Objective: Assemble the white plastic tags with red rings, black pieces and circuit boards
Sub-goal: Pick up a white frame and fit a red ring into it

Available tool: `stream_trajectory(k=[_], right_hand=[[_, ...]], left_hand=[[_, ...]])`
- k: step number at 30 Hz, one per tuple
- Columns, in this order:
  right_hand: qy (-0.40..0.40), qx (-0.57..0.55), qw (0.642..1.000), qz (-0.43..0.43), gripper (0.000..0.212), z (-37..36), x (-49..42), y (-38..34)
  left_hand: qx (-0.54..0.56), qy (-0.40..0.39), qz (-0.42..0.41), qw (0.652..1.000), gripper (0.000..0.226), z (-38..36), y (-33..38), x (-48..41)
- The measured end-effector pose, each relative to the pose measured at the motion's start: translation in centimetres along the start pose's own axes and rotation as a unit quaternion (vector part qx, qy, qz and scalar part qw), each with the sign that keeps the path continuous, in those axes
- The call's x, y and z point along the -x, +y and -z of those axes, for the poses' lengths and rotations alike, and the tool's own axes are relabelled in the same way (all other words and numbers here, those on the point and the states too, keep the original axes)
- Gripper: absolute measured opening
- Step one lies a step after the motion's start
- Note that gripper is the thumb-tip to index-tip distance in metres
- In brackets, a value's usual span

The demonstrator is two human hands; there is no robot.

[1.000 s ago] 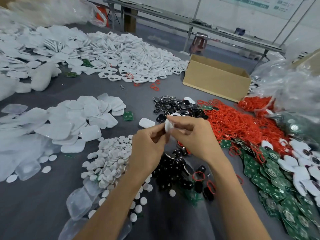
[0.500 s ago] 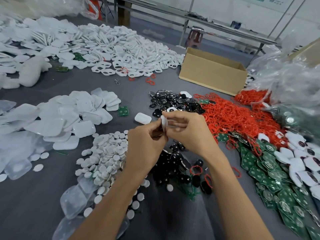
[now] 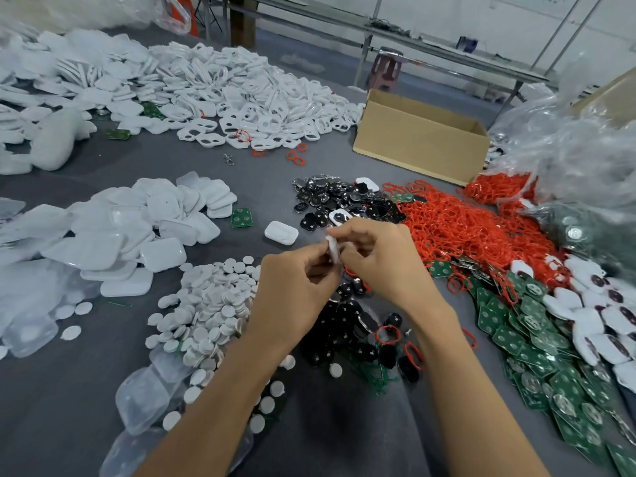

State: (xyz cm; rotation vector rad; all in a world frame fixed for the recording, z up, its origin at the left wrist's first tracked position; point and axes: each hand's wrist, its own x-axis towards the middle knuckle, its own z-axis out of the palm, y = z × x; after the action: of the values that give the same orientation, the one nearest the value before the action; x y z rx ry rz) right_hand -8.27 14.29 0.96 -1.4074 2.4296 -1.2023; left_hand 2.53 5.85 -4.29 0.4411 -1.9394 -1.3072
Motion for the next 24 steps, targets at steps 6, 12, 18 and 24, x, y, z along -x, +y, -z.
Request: stream_trajectory(k=[6,12,18,24], right_hand=[[-0.045,-0.015,0.998,-0.034,0.032,0.14,0.11,0.18],[-0.054,-0.024,0.996,-0.060,0.034,0.12,0.08,0.38],[-0.052,-0.037,0.996,-0.059,0.030,0.45,0.23,0.17],[-0.049,-0.035,0.997,-0.057,0.031,0.73,0.37,0.15]], left_hand=[[-0.022,0.026,-0.011,0.999,0.018,0.22,-0.42,-0.34],[-0.040,0.014,-0.012,0.999,0.020,-0.06,-0.85,-0.21],[-0.032,0.004,-0.010,0.999,0.018,0.04,-0.79,-0.11],[0.023,-0.014,0.031,0.999,0.020,0.22,-0.34,-0.18]])
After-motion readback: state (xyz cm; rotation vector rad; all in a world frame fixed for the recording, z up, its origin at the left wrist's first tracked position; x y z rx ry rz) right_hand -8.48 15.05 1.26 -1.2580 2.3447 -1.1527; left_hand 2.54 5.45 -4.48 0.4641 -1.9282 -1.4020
